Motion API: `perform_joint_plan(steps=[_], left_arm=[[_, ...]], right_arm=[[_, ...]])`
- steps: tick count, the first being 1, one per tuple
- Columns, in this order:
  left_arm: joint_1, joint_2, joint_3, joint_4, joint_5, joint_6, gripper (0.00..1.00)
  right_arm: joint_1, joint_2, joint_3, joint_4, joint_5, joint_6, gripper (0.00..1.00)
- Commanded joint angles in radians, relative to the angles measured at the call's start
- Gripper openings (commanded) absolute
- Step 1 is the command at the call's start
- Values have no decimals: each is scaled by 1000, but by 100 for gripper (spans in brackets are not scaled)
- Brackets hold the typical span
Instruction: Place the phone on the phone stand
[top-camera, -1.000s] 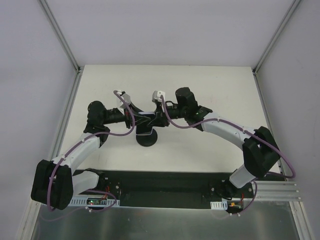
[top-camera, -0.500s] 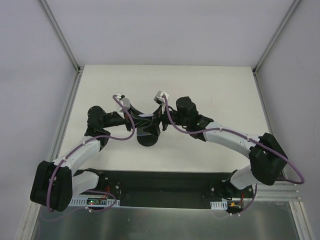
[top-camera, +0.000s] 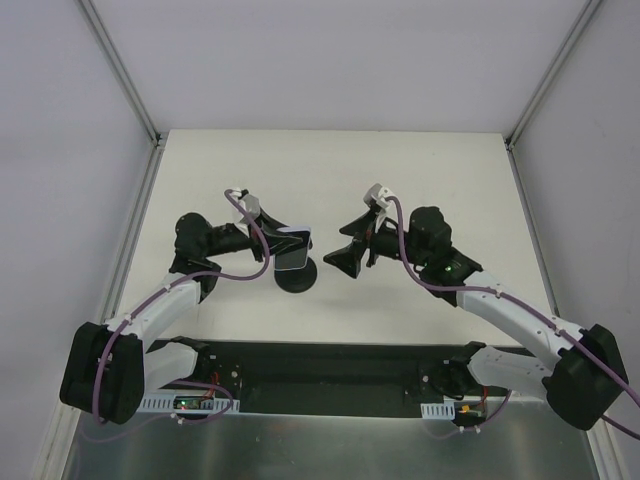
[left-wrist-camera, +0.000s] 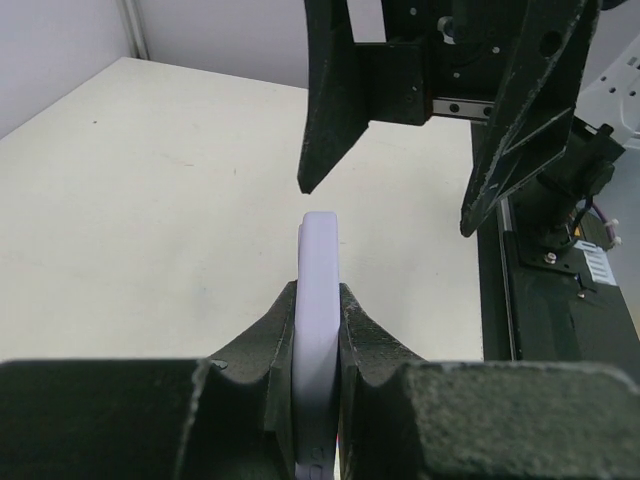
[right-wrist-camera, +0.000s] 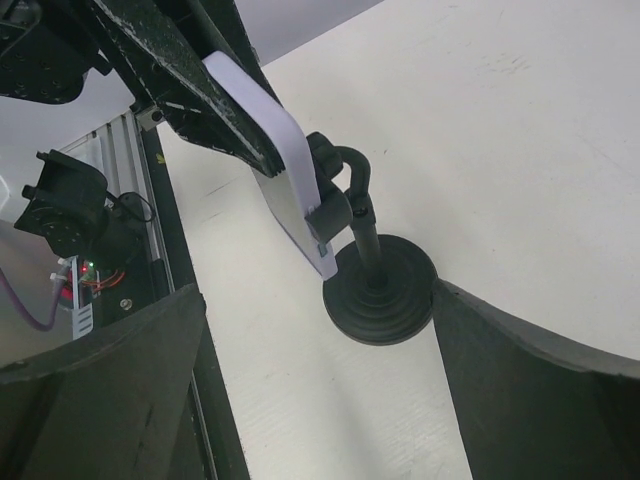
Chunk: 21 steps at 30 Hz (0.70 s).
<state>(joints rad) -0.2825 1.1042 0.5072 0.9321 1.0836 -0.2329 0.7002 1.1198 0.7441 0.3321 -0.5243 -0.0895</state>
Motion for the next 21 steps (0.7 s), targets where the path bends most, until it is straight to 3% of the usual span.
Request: perform_joint_plan(steps=[1, 5, 9, 10, 12, 13, 16, 17, 21], left_arm=[[-6, -32, -27, 83, -91, -28, 0], [-14, -118, -47, -17, -352, 49, 0], [-82, -257, -3, -302, -868, 222, 0], [-118, -271, 11, -335, -1122, 233, 0], [-147, -293, 66, -442, -1366, 247, 0], [-161, -297, 83, -481, -1553, 247, 0], [-179, -281, 148, -594, -1848, 245, 0], [-182, -258, 169, -611, -2027, 260, 0], [-181, -248, 160, -648, -2306, 256, 0]], right_arm=[[-16, -40, -22, -27, 4, -13, 96], [-28, -37, -29, -34, 6, -4, 96], [-41, -44, -45, -39, -3, 0, 96], [-45, -46, -48, -38, -3, -1, 96], [-50, -48, -51, -41, -2, 0, 96], [-53, -49, -49, -44, -3, 2, 96], [-57, -49, -46, -48, -8, 4, 97], [-57, -49, -45, -50, -11, 4, 97], [-59, -49, -42, -51, -19, 5, 97]])
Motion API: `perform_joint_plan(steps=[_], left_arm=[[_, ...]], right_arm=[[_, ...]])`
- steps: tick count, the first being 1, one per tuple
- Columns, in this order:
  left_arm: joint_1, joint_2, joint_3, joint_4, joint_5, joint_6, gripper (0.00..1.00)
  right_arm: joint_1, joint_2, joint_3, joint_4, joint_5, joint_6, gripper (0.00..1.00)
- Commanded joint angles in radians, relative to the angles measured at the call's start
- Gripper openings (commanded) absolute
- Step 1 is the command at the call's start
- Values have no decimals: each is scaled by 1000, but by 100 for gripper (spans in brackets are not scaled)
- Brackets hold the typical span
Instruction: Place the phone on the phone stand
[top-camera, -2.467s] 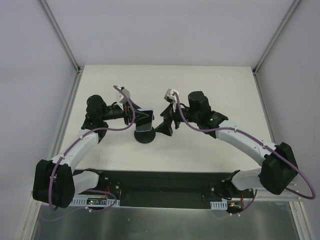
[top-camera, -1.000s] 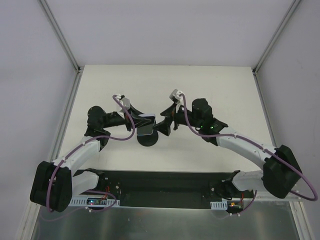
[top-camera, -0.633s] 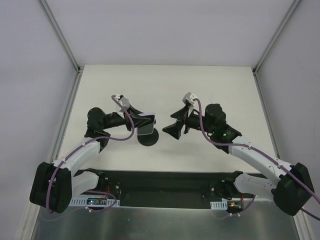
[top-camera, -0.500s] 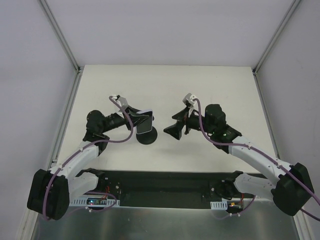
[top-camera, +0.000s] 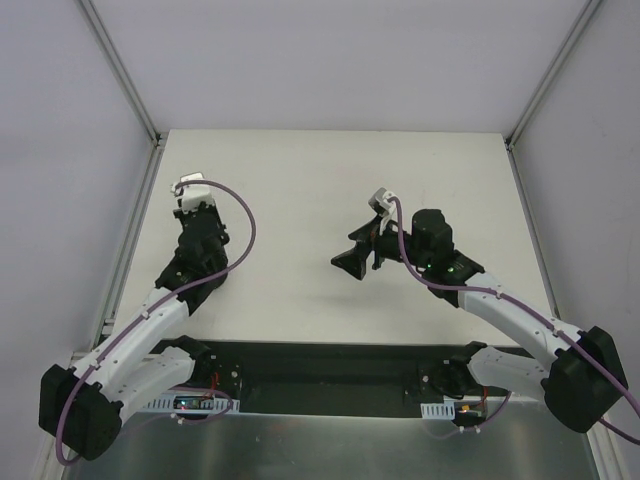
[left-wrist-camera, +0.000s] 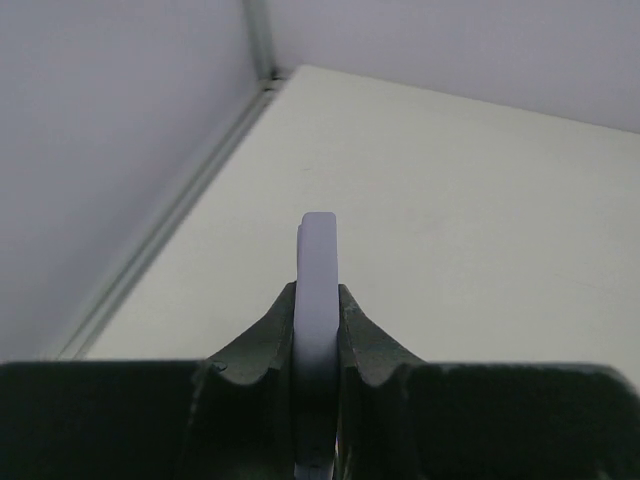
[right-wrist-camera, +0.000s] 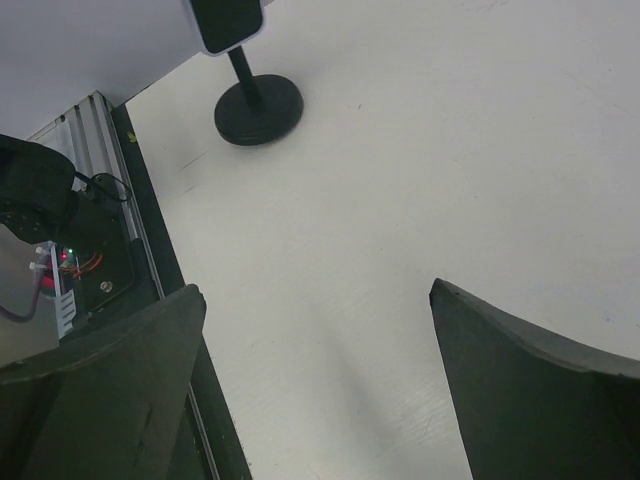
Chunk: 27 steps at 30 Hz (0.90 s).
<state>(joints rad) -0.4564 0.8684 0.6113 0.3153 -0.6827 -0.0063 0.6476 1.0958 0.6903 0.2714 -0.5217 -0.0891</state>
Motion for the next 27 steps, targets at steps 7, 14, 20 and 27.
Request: perform_joint_plan(steps=[7, 14, 20, 27], left_arm=[[-5, -46, 28, -100, -889, -55, 0], [16, -84, 54, -399, -888, -216, 0], [232, -105, 60, -465, -887, -242, 0], [350, -32, 143, -731, -888, -483, 0]], right_arm=[[-6, -24, 0, 8, -35, 18, 97], [-6, -2, 5, 8, -66, 22, 97], [-5, 35, 32, 11, -93, 17, 97], [-6, 62, 57, 14, -132, 26, 97]])
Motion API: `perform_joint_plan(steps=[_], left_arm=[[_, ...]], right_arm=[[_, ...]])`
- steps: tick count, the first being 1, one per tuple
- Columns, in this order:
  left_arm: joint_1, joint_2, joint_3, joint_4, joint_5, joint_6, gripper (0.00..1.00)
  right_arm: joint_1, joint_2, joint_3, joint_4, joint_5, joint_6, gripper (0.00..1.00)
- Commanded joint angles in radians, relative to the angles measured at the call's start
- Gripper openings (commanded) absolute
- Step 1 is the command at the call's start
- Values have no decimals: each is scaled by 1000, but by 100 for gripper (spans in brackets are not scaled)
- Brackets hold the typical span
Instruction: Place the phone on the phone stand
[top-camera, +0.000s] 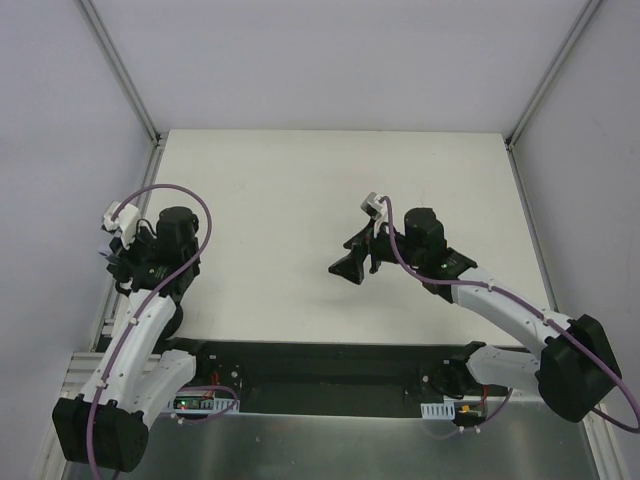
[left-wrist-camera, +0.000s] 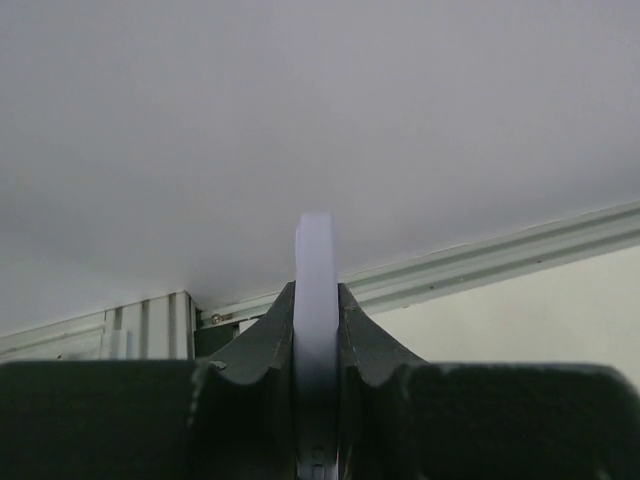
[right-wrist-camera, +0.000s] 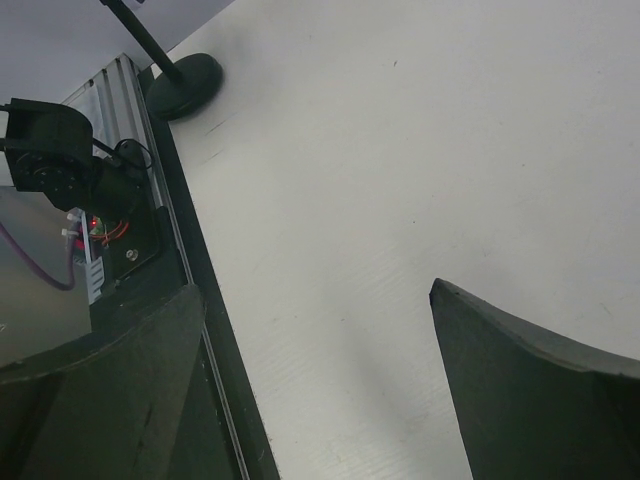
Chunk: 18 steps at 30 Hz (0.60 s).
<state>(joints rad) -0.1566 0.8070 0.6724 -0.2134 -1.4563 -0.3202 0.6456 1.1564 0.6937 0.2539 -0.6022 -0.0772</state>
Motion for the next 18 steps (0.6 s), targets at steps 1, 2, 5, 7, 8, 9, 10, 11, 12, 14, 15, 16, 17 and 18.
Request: perform_joint_plan(steps=[1, 2, 5, 7, 8, 9, 10, 11, 12, 14, 15, 16, 17, 18], left_arm=[[57, 40, 87, -207, -115, -193, 0], [69, 46, 96, -208, -115, -207, 0], [104, 83, 122, -211, -115, -241, 0], [121, 110, 147, -227, -115, -279, 0], [129, 116, 156, -275, -116, -310, 0], [149, 127, 171, -318, -115, -356, 0], [150, 148, 200, -352, -116, -432, 0], [150, 162, 226, -403, -116, -489, 0], [170, 178, 257, -602, -116, -581, 0], [173, 242, 352, -815, -118, -868, 0], [175, 267, 380, -959, -118, -948, 0], [178, 315, 415, -1024, -119, -1062, 0], [178, 336, 429, -1082, -118, -1126, 0], [178, 369, 438, -1139, -118, -1255, 0]], right_arm=[[-4, 3, 53, 30, -53, 13, 97], [-4, 5, 55, 30, -54, 13, 97], [-4, 22, 53, 31, -67, 13, 97], [-3, 37, 55, 33, -80, 13, 97], [-4, 42, 55, 35, -87, 17, 97], [-3, 45, 55, 35, -90, 19, 97], [-4, 51, 56, 41, -93, 20, 97], [-4, 52, 58, 44, -99, 22, 97], [-4, 55, 59, 45, -103, 22, 97], [-4, 55, 64, 47, -108, 22, 97], [-4, 57, 64, 47, -110, 21, 97], [-4, 55, 64, 47, -111, 22, 97], [-4, 54, 63, 47, -111, 22, 97], [-4, 51, 63, 47, -111, 22, 97]])
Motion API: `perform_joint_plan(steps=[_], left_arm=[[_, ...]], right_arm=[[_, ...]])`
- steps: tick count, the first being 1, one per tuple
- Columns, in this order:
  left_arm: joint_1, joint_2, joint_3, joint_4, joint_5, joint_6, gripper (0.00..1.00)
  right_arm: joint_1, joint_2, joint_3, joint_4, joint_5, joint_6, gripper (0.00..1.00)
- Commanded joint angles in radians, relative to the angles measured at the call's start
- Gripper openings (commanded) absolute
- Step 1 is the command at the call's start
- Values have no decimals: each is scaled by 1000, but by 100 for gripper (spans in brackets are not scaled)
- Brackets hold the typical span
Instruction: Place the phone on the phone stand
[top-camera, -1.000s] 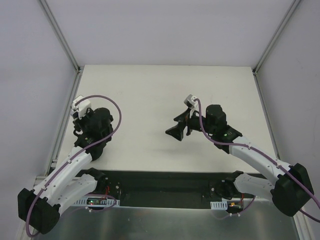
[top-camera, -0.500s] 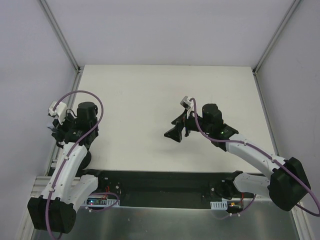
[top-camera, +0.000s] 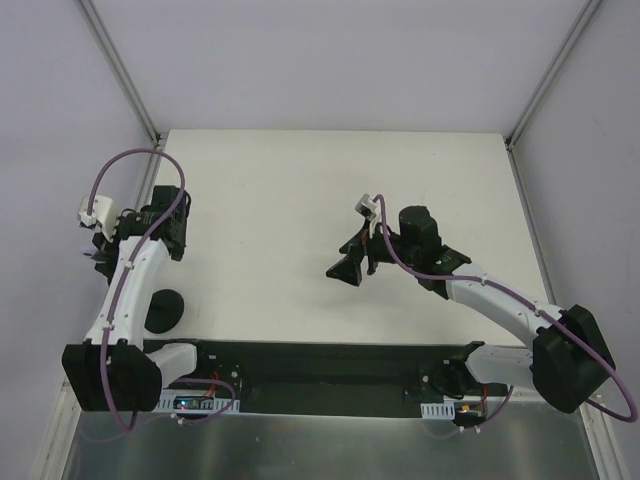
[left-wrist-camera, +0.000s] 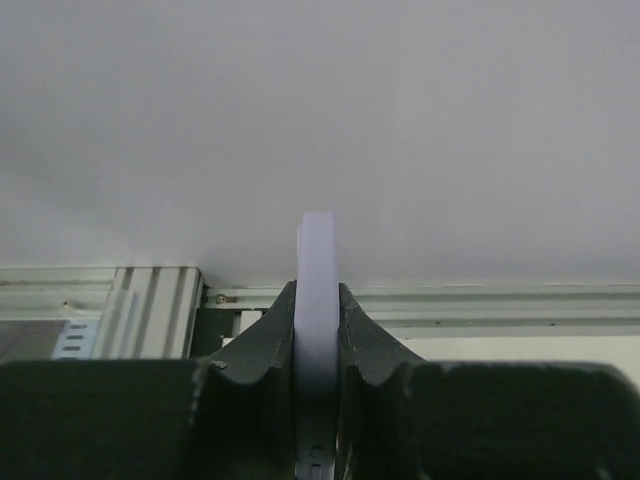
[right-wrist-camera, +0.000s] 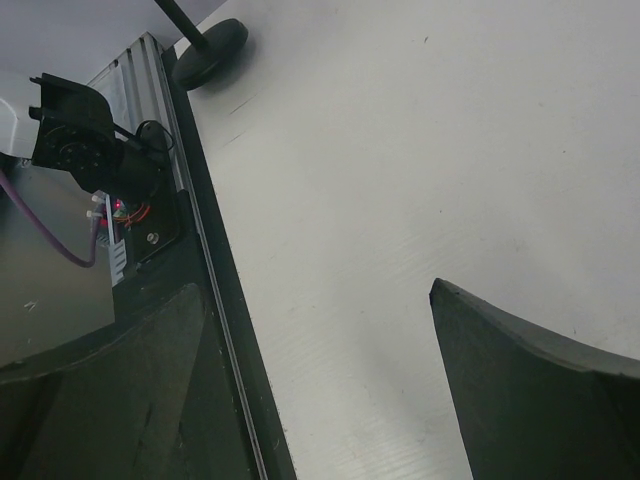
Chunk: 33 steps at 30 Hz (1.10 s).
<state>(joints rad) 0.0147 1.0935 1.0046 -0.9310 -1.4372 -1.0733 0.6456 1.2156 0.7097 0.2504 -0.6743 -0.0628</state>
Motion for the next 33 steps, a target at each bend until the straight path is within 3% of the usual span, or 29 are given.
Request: perform_joint_plan(steps=[1, 9, 12, 20, 27, 28, 30, 31, 33], left_arm=[[7, 95, 111, -510, -137, -546, 0], [-12, 95, 71, -512, -134, -553, 0], [-74, 100, 40, -511, -132, -545, 0], [-165, 114, 6, -514, -126, -534, 20], [-165, 146, 11, -516, -97, -562, 46], [-165, 146, 15, -519, -92, -565, 56], [-167, 149, 29, -528, -72, -565, 66], [-170, 148, 52, -537, -63, -565, 78], [-193, 141, 103, -578, -36, -554, 86]], right_arm=[[-4, -11, 43, 50, -41, 6, 97], [-4, -24, 34, 52, -33, 0, 97], [-4, -24, 37, 52, -31, 0, 97], [-3, -36, 28, 55, -19, 1, 97], [-3, -56, 14, 53, -10, -2, 97], [-4, -56, 14, 53, -10, 0, 97], [-4, -51, 14, 53, -13, 1, 97], [-3, -50, 14, 53, -13, 1, 97], [-4, -47, 19, 47, -15, -2, 97]])
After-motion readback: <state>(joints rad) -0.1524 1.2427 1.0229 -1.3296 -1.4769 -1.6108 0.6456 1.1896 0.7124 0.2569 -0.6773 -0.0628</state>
